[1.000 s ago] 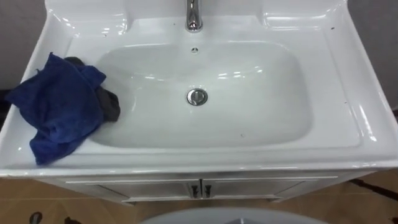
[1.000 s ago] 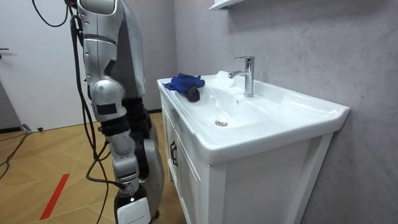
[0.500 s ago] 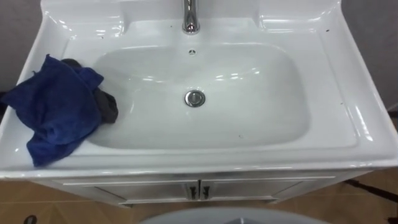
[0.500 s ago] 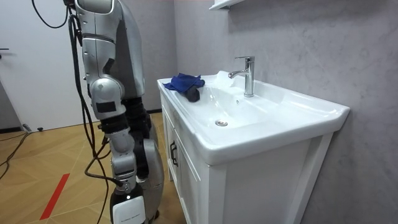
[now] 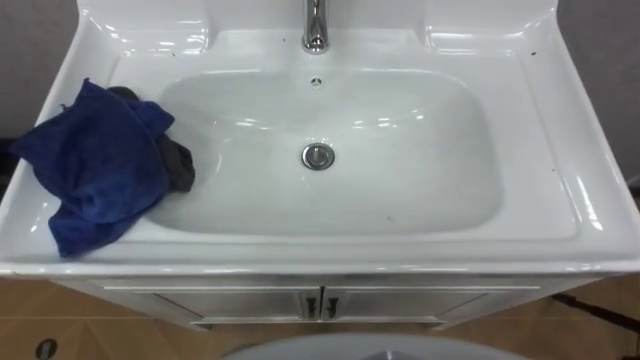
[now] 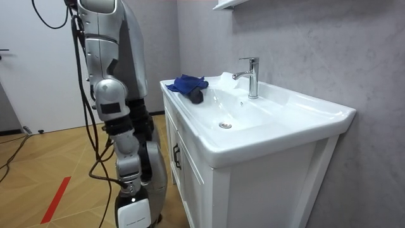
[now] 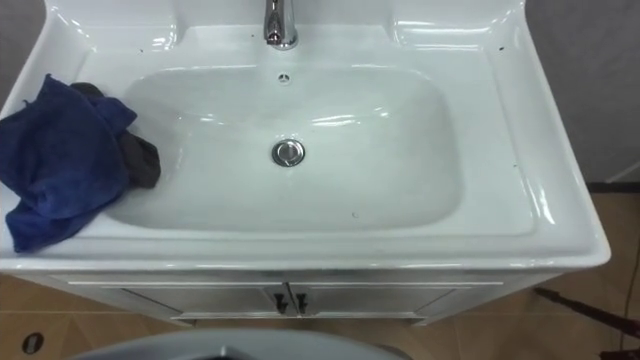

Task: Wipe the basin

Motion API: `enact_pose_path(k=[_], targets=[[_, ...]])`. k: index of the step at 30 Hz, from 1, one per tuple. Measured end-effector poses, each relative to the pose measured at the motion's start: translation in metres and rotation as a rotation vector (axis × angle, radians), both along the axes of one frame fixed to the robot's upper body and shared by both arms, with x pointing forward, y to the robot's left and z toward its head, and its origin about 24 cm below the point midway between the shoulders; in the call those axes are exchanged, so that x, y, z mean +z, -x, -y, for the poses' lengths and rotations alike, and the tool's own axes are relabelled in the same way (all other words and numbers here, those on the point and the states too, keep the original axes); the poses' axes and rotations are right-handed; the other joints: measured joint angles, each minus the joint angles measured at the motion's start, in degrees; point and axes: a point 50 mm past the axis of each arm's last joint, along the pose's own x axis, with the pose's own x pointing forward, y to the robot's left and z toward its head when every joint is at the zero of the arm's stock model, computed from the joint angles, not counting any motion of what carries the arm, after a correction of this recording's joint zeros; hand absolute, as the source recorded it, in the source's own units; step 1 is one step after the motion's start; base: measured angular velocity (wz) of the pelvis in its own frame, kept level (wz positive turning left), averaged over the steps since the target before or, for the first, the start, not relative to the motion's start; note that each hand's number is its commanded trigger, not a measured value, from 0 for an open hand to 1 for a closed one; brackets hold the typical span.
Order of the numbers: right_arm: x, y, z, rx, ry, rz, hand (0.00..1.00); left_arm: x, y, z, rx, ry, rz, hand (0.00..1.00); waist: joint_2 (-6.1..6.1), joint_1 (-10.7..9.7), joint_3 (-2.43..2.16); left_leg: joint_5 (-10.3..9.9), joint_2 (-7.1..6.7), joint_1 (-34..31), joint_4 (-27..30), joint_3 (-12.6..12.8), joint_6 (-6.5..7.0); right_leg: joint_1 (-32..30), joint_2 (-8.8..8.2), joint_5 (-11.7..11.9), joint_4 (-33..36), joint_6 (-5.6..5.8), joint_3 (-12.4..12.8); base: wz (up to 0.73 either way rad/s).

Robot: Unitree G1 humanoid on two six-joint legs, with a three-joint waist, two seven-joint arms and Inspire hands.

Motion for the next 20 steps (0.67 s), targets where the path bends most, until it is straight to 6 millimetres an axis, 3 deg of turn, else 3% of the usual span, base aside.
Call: enact_pose_path(k=[12,20], targets=[[-0.001,-0.006,0.0,-0.014,0.006,0.005,0.0,-0.004,-0.006,0.009,-0.091,0.123,-0.018,0.0,0.14,-0.1,0.03,0.0,-0.22,0.17,0.02,-0.52,0.0,-0.13,0.19,-0.04,-0.14,0.12,0.24,-0.01],[-0.001,-0.005,-0.001,-0.015,-0.018,0.0,0.0,-0.005,-0.021,0.01,-0.135,0.167,0.011,0.0,0.34,-0.5,0.19,-0.01,-0.24,0.03,0.05,-0.35,0.01,-0.18,0.14,-0.07,-0.16,0.16,0.12,0.0]])
